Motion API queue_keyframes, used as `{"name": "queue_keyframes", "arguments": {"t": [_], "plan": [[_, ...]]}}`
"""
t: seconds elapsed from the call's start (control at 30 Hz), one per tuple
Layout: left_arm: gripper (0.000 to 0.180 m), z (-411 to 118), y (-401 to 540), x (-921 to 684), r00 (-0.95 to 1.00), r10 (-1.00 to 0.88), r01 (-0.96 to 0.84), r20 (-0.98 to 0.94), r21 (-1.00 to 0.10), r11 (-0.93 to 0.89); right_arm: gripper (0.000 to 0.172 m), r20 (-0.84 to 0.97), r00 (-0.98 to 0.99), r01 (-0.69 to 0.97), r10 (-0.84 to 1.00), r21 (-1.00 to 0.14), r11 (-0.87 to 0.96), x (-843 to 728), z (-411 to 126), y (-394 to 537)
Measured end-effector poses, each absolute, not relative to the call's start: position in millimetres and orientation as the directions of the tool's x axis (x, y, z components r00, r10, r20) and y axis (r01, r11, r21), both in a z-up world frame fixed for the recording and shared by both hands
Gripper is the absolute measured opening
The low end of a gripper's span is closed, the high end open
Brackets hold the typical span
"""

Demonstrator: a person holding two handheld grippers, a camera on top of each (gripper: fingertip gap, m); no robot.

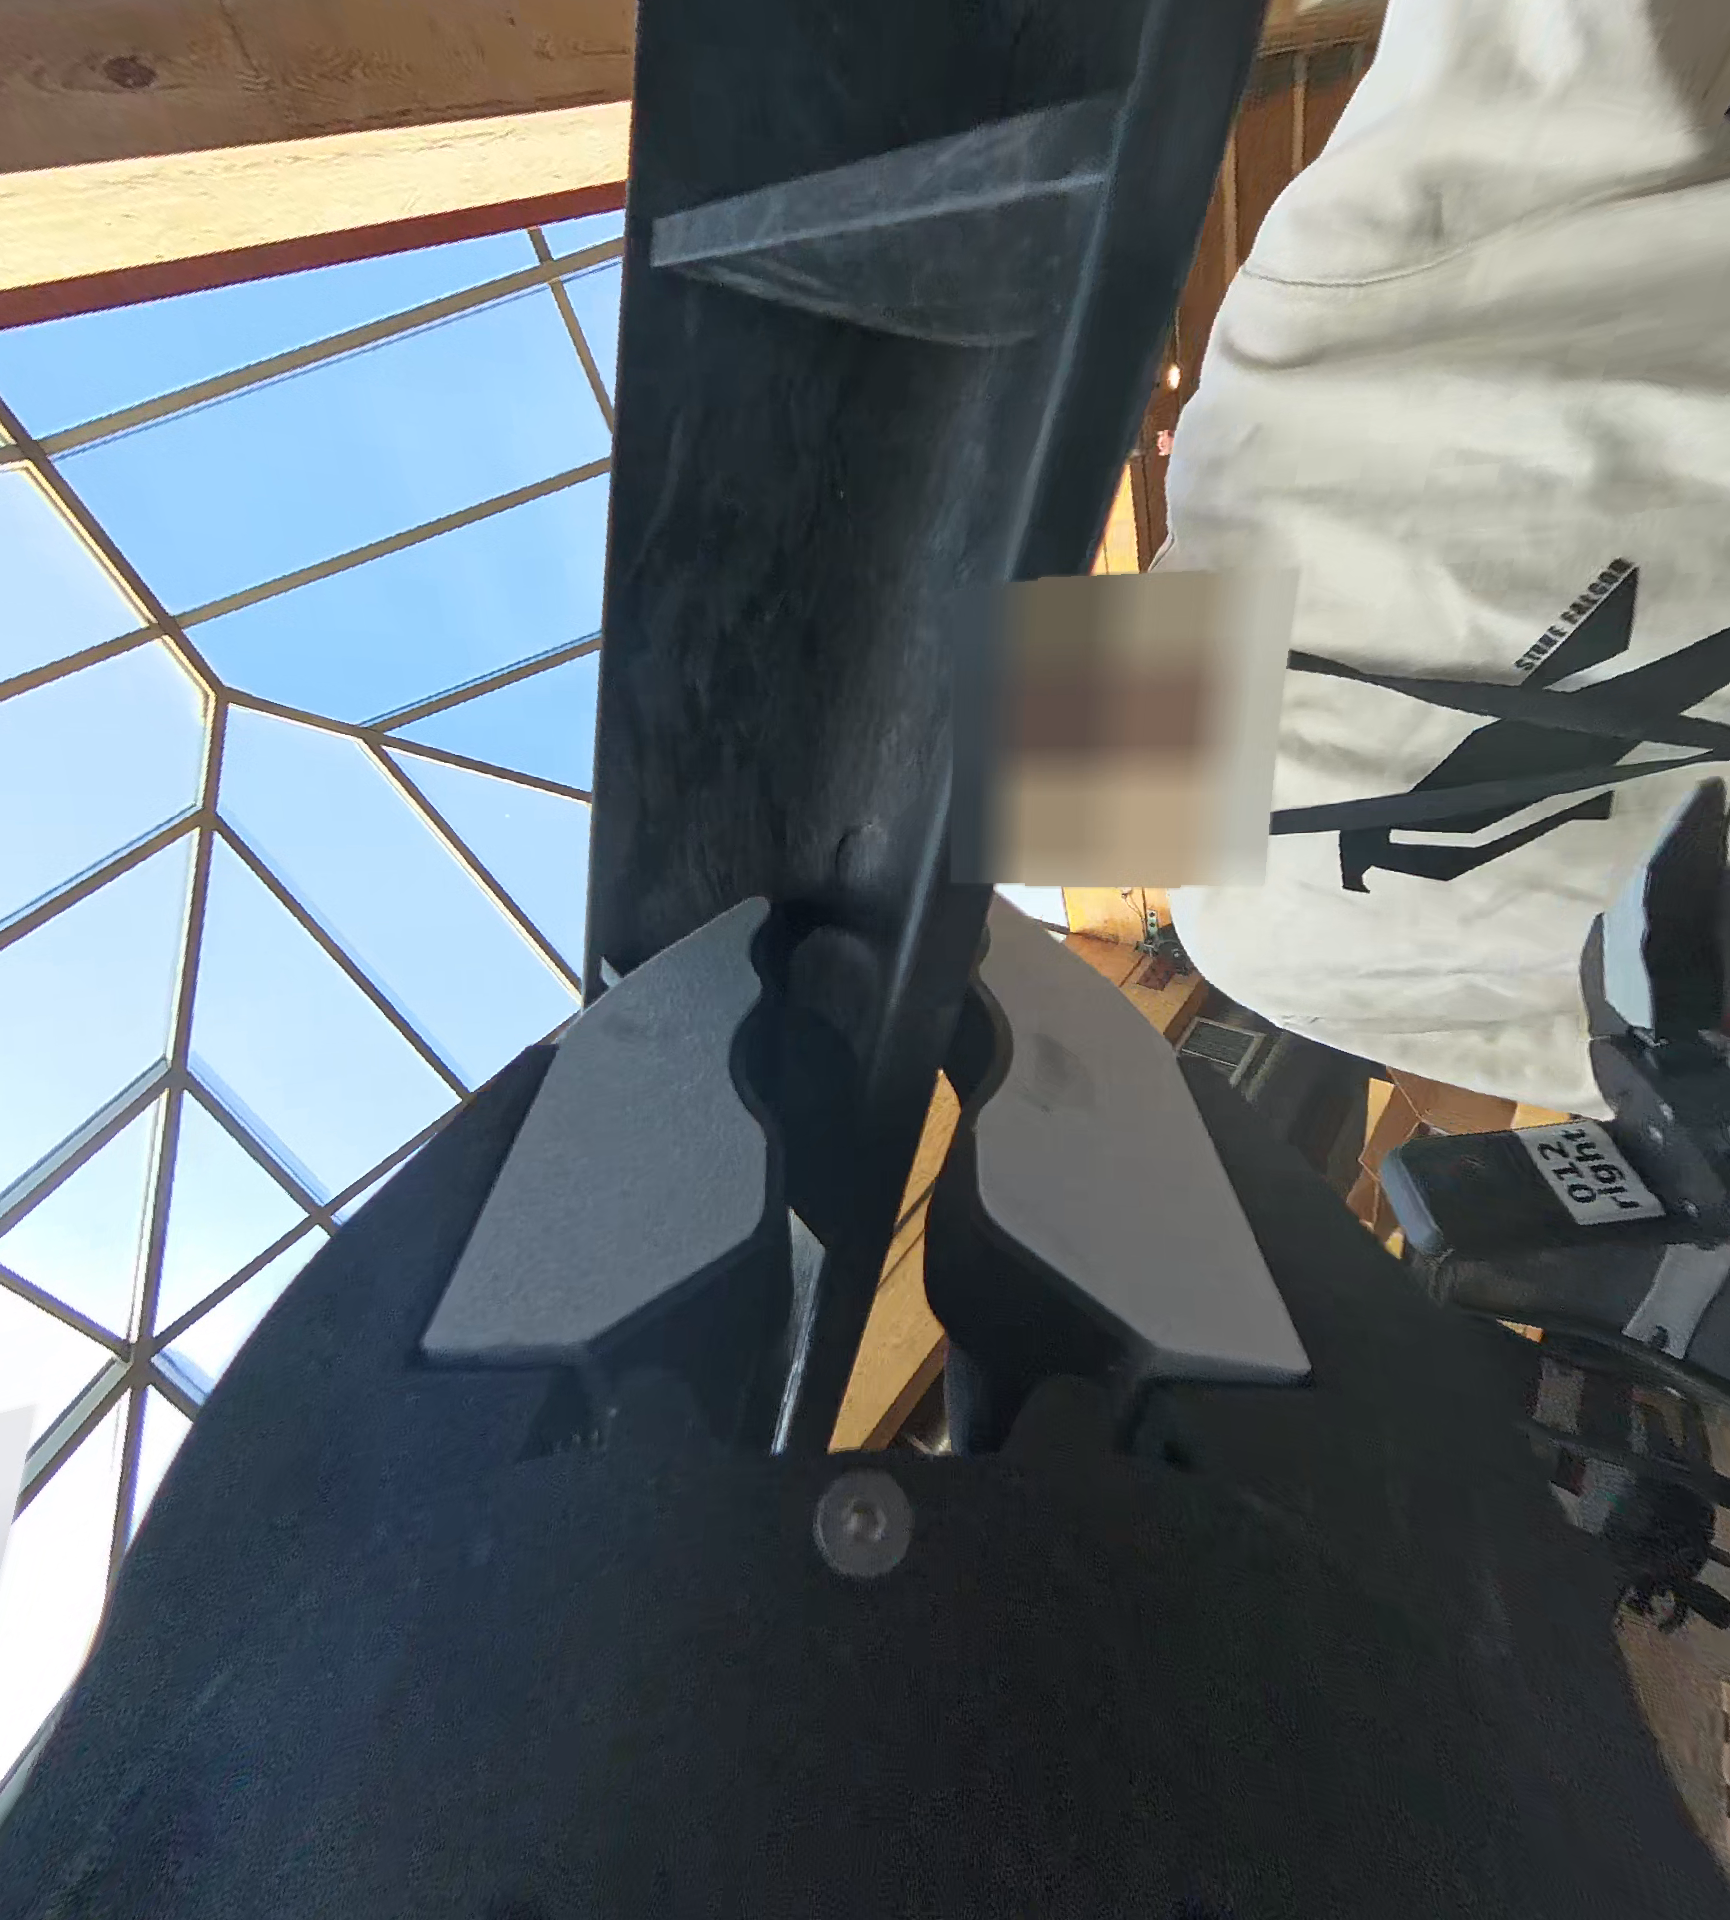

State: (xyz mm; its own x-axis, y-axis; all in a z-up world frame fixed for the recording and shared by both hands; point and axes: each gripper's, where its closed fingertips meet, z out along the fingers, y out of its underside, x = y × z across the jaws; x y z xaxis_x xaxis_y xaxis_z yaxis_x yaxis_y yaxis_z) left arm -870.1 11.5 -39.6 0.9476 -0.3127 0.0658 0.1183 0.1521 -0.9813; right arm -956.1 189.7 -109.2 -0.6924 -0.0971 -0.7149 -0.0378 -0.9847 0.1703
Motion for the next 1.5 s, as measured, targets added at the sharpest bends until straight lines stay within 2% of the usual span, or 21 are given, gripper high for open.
{"name": "queue_keyframes", "arguments": {"t": [0.23,0.6,0.8,1.03,1.2,1.5], "plan": [[0.064,-20.4,1.7,-862.8,0.969,-0.24,-0.019,-0.056,-0.988,0.156,0.024,-0.524,-0.841,0.02,-0.136,0.222,-0.975,-951.2,-83.8,178.0],[0.06,-19.0,-3.4,-841.3,0.946,-0.218,-0.238,-0.24,-0.971,0.033,0.022,-0.28,-0.945,0.119,-0.171,0.193,-0.974,-938.0,-61.6,165.8],[0.061,-28.5,-0.7,-819.7,0.894,-0.272,-0.376,-0.356,-0.927,-0.022,0.022,-0.132,-0.975,0.138,-0.177,0.266,-0.954,-922.5,-60.1,168.4],[0.061,-39.7,-4.6,-815.1,0.894,-0.262,-0.375,-0.363,-0.927,0.005,0.025,-0.12,-0.975,0.135,-0.186,0.341,-0.93,-920.8,-64.8,166.4],[0.061,-40.7,-1.0,-811.2,0.907,-0.271,-0.323,-0.322,-0.945,0.041,0.027,-0.146,-0.97,0.132,-0.193,0.35,-0.928,-917.9,-65.4,166.8],[0.061,-41.8,0.9,-808.8,0.946,-0.232,-0.227,-0.228,-0.973,0.03,0.029,-0.356,-0.92,0.039,-0.165,0.336,-0.941,-922.1,-74.5,170.8]]}}
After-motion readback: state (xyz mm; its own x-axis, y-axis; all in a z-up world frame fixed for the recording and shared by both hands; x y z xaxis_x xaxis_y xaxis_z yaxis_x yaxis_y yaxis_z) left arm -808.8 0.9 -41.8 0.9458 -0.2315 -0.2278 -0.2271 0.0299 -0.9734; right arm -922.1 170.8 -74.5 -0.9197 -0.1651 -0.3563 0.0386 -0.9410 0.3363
